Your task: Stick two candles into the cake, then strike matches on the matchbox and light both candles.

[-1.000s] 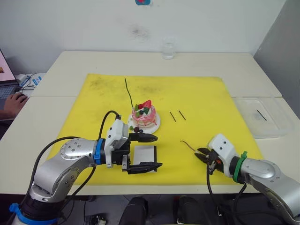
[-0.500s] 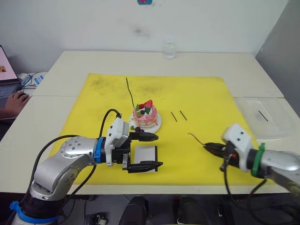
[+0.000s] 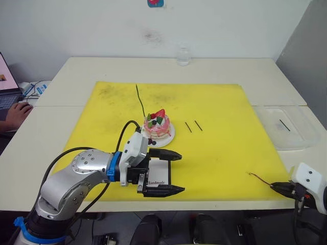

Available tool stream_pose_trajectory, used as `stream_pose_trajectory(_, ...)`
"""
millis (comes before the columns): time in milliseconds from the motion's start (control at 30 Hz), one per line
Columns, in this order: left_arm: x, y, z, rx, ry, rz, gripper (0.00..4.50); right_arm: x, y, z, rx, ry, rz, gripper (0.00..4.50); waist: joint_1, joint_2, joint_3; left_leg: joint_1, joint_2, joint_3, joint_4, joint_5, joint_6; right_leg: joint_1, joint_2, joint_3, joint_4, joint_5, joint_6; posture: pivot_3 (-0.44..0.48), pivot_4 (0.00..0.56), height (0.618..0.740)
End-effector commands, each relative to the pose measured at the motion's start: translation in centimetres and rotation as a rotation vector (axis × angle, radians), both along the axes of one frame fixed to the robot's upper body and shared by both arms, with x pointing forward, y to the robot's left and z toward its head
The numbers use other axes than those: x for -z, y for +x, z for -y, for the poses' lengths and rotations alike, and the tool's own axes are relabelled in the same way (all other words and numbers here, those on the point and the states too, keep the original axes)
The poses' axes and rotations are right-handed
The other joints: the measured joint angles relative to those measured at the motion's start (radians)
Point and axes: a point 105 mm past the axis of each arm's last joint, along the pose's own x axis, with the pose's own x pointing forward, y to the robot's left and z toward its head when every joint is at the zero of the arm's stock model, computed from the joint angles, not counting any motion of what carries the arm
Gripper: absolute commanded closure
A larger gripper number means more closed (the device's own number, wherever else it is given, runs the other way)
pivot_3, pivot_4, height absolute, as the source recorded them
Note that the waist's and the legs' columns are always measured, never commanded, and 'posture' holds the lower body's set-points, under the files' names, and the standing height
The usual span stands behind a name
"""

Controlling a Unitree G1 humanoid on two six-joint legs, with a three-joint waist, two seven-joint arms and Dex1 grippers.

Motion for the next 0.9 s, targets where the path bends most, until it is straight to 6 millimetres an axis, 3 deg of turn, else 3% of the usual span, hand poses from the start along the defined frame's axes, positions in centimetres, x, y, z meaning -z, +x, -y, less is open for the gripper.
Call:
stream_pose_trajectory(33,-0.7,-0.6,0.5,0.038,-0.004,0.041,0.00,-1.1,0.4,0.7,-0.011,-0.016,0.043,4.45,0.000,0.000,0.000,0.000,0.000,0.000,0.000,0.000,0.000,0.000,0.000,0.000,0.000,0.000,0.000,0.000,0.150,0.740)
stream_pose_trajectory(267,-0.7,-0.4,0.8,0.039,-0.008,0.040,0.00,-0.9,0.5,1.1,-0.004,-0.012,0.007,4.45,0.001,0.000,0.000,-0.001,0.000,0.000,0.000,0.000,0.000,0.000,0.000,0.000,-0.001,0.000,0.000,0.000,0.150,0.740)
stream_pose_trajectory(400,-0.7,-0.4,0.8,0.034,-0.009,0.039,0.00,-1.2,1.0,1.5,0.002,-0.030,0.019,3.50,0.001,0.000,0.000,0.000,0.000,0.000,0.000,0.000,0.000,0.000,0.000,0.000,-0.001,0.000,0.000,0.000,0.150,0.740)
stream_pose_trajectory(567,-0.6,-0.3,0.8,0.025,-0.010,0.036,0.00,-3.3,1.3,0.9,-0.032,-0.032,0.029,1.73,0.001,0.000,0.000,0.000,0.000,0.000,0.000,0.000,0.000,0.000,0.000,0.000,-0.001,0.000,0.000,0.000,0.150,0.740)
stream_pose_trajectory(767,-0.5,-0.2,0.8,0.016,-0.008,0.038,0.00,-5.5,1.1,-1.0,-0.063,-0.046,-0.015,1.73,0.001,0.000,0.000,-0.001,0.000,-0.001,0.000,0.000,0.000,0.000,0.000,-0.001,-0.001,0.000,0.000,0.000,0.150,0.740)
stream_pose_trajectory(833,-0.5,-0.2,0.9,0.015,-0.008,0.041,0.00,-4.8,1.2,0.2,0.039,-0.194,-0.115,1.73,0.001,0.002,0.000,-0.001,0.000,-0.001,0.000,0.000,0.000,0.000,0.000,-0.001,-0.001,0.000,0.000,0.000,0.150,0.740)
stream_pose_trajectory(900,-0.4,-0.1,1.0,0.014,-0.009,0.043,0.00,-4.8,1.3,0.0,0.088,-0.214,-0.158,1.73,0.001,0.001,0.000,-0.001,-0.001,0.001,0.000,0.000,0.000,0.000,-0.001,0.000,-0.001,0.000,0.001,0.000,0.150,0.740)
